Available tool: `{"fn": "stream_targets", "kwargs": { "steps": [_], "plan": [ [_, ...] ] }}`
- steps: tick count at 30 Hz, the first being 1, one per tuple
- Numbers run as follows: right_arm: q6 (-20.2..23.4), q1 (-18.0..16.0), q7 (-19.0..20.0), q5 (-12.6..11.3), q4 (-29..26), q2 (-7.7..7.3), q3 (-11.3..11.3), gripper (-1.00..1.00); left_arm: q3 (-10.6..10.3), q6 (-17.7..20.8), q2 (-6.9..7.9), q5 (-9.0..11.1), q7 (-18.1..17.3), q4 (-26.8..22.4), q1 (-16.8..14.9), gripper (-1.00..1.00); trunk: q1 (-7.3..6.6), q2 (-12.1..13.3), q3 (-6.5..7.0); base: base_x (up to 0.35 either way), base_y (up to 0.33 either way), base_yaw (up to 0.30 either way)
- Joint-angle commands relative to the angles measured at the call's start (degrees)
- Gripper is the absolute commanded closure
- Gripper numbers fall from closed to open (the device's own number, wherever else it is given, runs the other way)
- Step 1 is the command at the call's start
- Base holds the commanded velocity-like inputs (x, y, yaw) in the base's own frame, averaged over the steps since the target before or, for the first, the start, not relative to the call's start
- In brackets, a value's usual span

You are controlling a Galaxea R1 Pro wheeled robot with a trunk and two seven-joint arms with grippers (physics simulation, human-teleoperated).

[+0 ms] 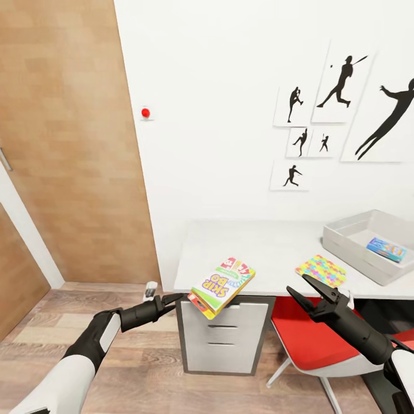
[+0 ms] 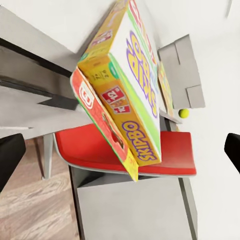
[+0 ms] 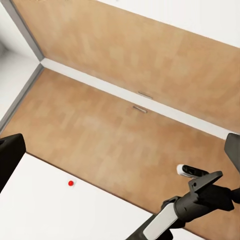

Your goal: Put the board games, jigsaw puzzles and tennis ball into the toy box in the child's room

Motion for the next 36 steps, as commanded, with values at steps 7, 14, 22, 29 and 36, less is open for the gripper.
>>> {"fn": "stream_targets", "kwargs": {
  "steps": [7,14,22,29,36],
  "plan": [
    [0.26,-0.05,0.33,0.27,0.02,0.0,-0.05,-1.0,0.09,0.3,0.0,0.19,-0.08,0.13,-0.04,-1.0,0.0,-0.03,-0.06,0.127,-0.009,0.0],
    [0.26,-0.05,0.33,0.27,0.02,0.02,-0.06,-1.0,0.09,0.29,0.0,0.19,-0.08,0.15,-0.04,-1.0,0.0,-0.03,-0.06,0.033,-0.024,0.0],
    [0.26,-0.05,0.33,0.28,0.02,0.05,-0.06,-1.0,0.1,0.29,0.0,0.19,-0.06,0.15,-0.04,-1.0,0.0,-0.03,-0.06,-0.002,-0.148,0.0],
    [0.26,-0.05,0.33,0.28,0.02,0.02,-0.04,-1.0,0.09,0.29,0.0,0.19,-0.03,0.15,-0.04,-1.0,0.0,-0.03,-0.06,-0.001,-0.023,0.0],
    [0.26,-0.05,0.33,0.28,0.02,0.06,-0.07,-1.0,0.11,0.29,-0.04,0.19,0.0,0.19,-0.04,-1.0,0.0,-0.03,-0.06,0.0,-0.14,0.0]
  ]
}}
